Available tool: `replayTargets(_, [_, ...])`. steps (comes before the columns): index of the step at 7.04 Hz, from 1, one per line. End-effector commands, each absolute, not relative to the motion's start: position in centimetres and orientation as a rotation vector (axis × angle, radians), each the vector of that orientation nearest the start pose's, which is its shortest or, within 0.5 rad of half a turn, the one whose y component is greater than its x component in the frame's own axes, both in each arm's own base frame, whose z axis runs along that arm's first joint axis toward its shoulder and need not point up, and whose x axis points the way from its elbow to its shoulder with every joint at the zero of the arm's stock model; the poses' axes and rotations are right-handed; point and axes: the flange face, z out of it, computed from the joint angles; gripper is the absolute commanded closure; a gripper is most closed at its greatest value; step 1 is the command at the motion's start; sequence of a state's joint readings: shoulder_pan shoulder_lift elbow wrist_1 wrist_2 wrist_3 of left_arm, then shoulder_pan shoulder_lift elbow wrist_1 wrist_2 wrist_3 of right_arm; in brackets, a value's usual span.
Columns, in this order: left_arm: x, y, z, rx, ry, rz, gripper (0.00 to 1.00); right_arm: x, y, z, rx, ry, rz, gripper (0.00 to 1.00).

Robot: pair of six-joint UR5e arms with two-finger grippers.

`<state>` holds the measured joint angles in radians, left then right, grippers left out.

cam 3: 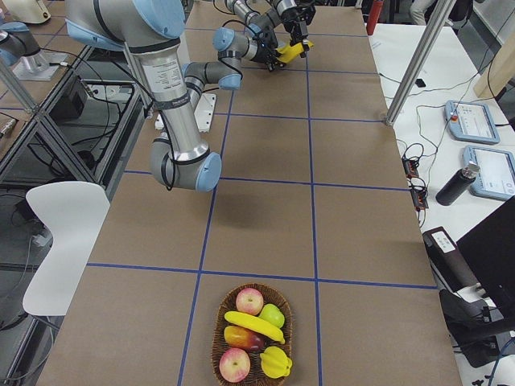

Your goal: Transfer all bananas from basket to plate

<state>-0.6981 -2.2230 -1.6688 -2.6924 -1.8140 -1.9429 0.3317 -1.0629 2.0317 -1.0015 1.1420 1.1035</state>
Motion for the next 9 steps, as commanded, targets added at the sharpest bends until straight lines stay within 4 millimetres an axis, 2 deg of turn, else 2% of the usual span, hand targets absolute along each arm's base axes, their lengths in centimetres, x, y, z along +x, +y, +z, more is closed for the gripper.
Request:
replayTargets(1, [39.4, -47.2, 11.6, 0.141, 1.897, -0.503, 1.0, -42.8, -33.3, 10.6, 0.903, -1.284, 0.233, 0.01])
replayTargets(3, [39.4, -47.2, 11.7, 0.141, 1.896, -0.503, 1.0, -42.0, -33.5, 10.2, 0.896, -1.304, 0.217, 0.01])
replayTargets(4, [39.4, -47.3, 12.1, 0.143, 1.888, -0.506, 1.0, -40.6, -34.8, 10.3, 0.865, -1.322, 0.192, 0.01])
replayTargets(5, [39.2, -47.0, 13.8, 0.134, 1.865, -0.507, 1.0, -39.8, -36.0, 11.4, 0.858, -1.293, 0.197, 0.01])
replayTargets(6, [39.3, -46.6, 16.2, 0.092, 1.821, -0.476, 1.0, -38.3, -37.9, 13.4, 0.843, -1.26, 0.225, 0.0])
replayTargets(7, [38.6, -46.0, 19.0, 0.088, 1.77, -0.421, 1.0, -35.4, -40.9, 15.9, 0.783, -1.235, 0.224, 0.0])
replayTargets(8, [36.7, -44.6, 22.6, 0.082, 1.721, -0.433, 1.0, -32.4, -44.1, 18.5, 0.711, -1.144, 0.235, 0.0])
replayTargets(9, [34.7, -44.3, 24.9, 0.062, 1.67, -0.452, 1.0, -28.9, -47.6, 20.6, 0.603, -1.044, 0.243, 0.0])
